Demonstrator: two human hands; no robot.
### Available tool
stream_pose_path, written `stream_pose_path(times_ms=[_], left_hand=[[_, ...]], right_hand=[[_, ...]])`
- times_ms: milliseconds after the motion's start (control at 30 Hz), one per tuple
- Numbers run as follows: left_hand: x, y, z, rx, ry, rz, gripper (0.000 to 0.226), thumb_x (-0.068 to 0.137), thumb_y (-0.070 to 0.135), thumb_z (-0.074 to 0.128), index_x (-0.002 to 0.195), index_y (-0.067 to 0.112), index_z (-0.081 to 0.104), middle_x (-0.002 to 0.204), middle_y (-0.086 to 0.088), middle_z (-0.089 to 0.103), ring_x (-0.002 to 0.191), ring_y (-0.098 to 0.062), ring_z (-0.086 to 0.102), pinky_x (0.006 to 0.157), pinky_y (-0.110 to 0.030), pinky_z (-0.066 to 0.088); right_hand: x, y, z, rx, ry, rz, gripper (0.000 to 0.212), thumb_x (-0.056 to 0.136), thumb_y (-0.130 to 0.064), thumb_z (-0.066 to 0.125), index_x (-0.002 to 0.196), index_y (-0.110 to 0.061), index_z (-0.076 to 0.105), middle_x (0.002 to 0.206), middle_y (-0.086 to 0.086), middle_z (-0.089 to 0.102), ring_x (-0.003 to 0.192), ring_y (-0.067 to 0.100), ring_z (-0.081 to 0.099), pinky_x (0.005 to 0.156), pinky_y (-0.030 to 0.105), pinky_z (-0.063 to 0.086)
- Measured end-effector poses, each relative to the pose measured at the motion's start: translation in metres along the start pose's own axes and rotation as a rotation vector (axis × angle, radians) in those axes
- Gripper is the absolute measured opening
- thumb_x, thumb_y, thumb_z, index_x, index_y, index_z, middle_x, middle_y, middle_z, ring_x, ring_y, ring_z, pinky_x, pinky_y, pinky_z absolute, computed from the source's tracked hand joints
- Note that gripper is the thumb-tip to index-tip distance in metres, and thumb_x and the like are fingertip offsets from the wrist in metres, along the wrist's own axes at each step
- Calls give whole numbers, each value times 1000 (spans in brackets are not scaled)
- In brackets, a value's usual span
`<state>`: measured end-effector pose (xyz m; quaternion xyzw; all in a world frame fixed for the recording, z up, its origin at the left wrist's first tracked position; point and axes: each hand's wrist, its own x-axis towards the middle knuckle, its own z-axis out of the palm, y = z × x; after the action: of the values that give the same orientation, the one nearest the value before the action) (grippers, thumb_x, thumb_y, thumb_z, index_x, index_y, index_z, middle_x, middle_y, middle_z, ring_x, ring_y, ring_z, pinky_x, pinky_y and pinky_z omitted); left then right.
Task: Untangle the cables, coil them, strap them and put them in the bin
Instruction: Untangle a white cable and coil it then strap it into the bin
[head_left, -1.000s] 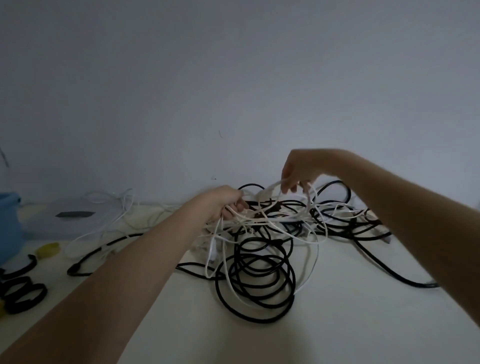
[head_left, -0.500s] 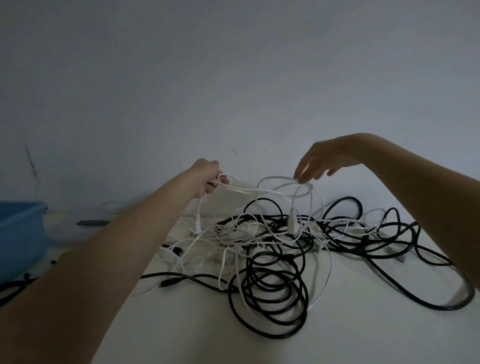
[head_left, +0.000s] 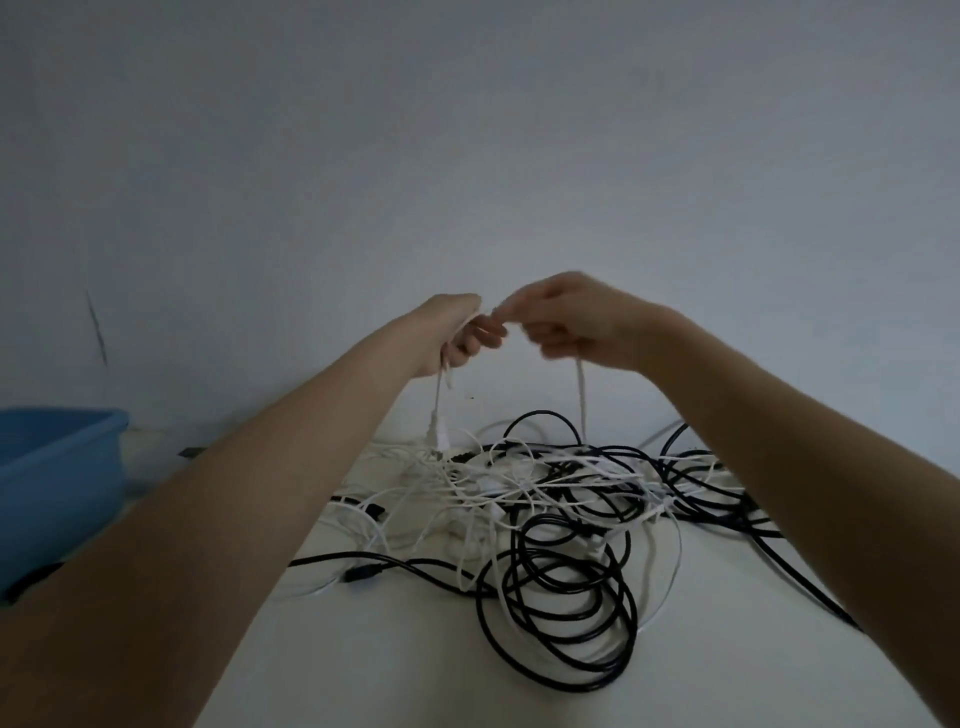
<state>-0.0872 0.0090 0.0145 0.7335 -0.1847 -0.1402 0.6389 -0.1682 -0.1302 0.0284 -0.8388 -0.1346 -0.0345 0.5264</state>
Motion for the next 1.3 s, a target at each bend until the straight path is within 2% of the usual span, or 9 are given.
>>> stream_pose_path(times_ms=[133,333,467,600,733,867,1100,1233,1300], left_hand=[[-15,-11,4,-177,-382,-50,45,102,34,29,88,3,58,50,3,48,24,0,24,26,-9,13],[-30,-5,18,-332,-661,-30,44,97,40,29,117,13,57,64,4,49,28,1,33,28,-7,14],[-39,1,27,-353,-670,-7,47,100,45,23,124,19,54,100,-5,69,50,-10,64,27,-9,36],[-41,-2,27,-372,-711,18,50,99,48,20,138,25,42,127,-3,59,73,-25,72,36,-14,48],[-26,0,19,-563,-575,103,50,99,46,23,147,31,28,149,-5,39,98,-38,66,66,-32,60],[-12,9,15,-664,-261,170,53,99,48,26,149,38,12,158,5,13,126,-54,36,88,-62,43],[26,4,-60,-772,313,216,66,97,57,22,151,20,12,159,-5,8,140,-41,22,107,-52,25],[16,-8,-58,-457,327,140,65,95,61,21,149,25,19,153,0,26,109,-34,53,86,-46,42],[11,-16,-39,-301,143,76,65,94,61,23,150,30,10,156,5,17,108,-38,54,78,-48,42]], right_hand=[[-9,-9,-35,-27,281,-32,9,83,-15,68,77,-8,69,48,-7,29,45,8,25,41,17,23],[-19,1,-54,-163,478,29,33,80,-35,71,78,-3,63,58,0,33,51,10,29,49,20,32],[-12,24,-36,-208,390,72,34,95,-36,51,70,-13,57,54,-1,35,43,9,25,38,17,22],[-8,40,-18,100,156,55,28,99,-9,35,78,-7,53,63,1,35,50,7,29,44,16,29],[-10,60,-5,164,122,108,23,98,-12,43,98,1,62,73,3,44,57,10,36,54,21,36],[-13,65,0,60,124,146,32,98,-30,45,99,-4,64,55,-2,38,43,7,30,43,18,28],[-21,61,-19,-88,190,64,28,96,-24,51,79,-9,67,49,-6,32,46,10,26,45,19,28],[-19,52,-22,-412,178,4,24,90,-29,60,75,-14,72,60,2,49,48,10,36,48,20,30],[-12,42,-14,-600,68,-50,18,89,-26,61,83,-15,74,83,5,69,63,20,51,63,26,41]])
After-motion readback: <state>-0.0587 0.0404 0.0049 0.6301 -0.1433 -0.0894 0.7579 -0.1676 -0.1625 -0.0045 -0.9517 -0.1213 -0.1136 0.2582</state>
